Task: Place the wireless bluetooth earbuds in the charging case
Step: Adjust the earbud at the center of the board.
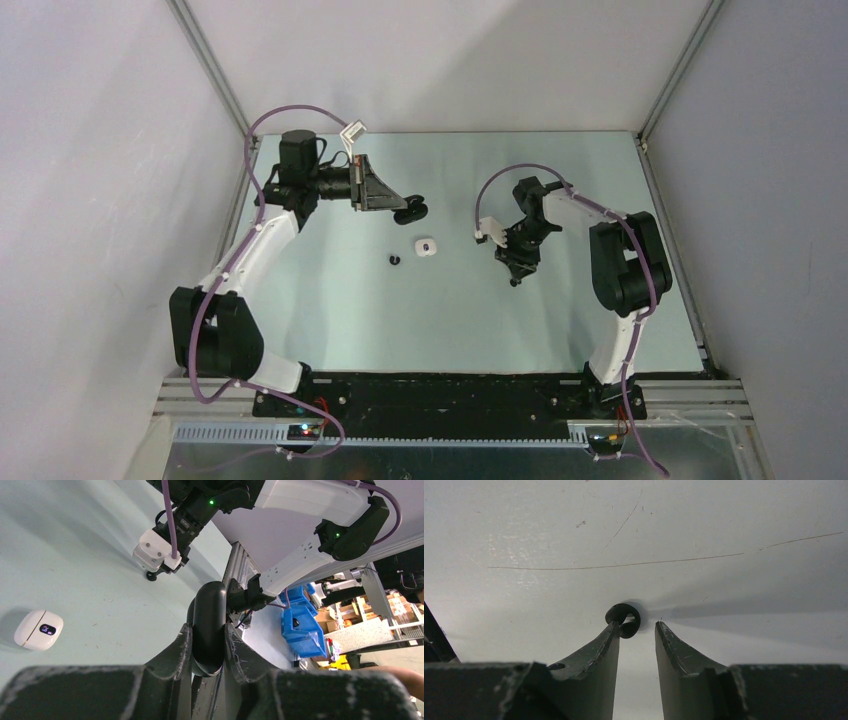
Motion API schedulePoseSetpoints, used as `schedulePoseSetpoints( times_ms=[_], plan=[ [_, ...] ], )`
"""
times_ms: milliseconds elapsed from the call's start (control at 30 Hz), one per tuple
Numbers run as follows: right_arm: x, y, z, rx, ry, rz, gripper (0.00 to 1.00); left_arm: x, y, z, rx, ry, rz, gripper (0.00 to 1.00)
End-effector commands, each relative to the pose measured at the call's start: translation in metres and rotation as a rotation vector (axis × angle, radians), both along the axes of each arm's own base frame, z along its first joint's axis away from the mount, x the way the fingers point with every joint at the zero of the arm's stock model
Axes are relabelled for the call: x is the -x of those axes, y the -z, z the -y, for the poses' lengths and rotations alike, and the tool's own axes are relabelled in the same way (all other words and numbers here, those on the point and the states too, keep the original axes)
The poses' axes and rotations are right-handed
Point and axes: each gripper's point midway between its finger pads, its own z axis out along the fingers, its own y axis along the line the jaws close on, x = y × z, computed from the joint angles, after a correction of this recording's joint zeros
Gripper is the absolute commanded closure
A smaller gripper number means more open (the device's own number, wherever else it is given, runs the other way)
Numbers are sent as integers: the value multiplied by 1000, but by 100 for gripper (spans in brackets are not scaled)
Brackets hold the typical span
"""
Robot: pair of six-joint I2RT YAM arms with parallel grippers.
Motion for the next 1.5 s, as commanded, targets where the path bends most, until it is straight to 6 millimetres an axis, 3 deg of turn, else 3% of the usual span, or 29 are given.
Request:
schedulePoseSetpoints(
  times_ms=[0, 367, 967, 1267, 1367, 1467],
  plan=[
    [3, 1, -6, -13, -35, 6, 64, -1, -2, -2, 2, -2, 26, 100],
    [18, 4, -2, -1, -48, -10, 72, -2, 1, -2, 1, -2, 18, 100],
    [16, -14, -12, -63, 5, -11, 100, -1, 4, -2, -1, -3, 10, 100],
    [12, -64, -44, -274, 158, -53, 98, -3, 6, -1, -3, -3, 5, 100],
    [11, -58, -47, -268, 202, -70, 97, -6, 8, -1, -6, -5, 2, 100],
    [9, -39, -44, -220, 260, -119, 97, -6, 8, -1, -5, -5, 2, 100]
  ],
)
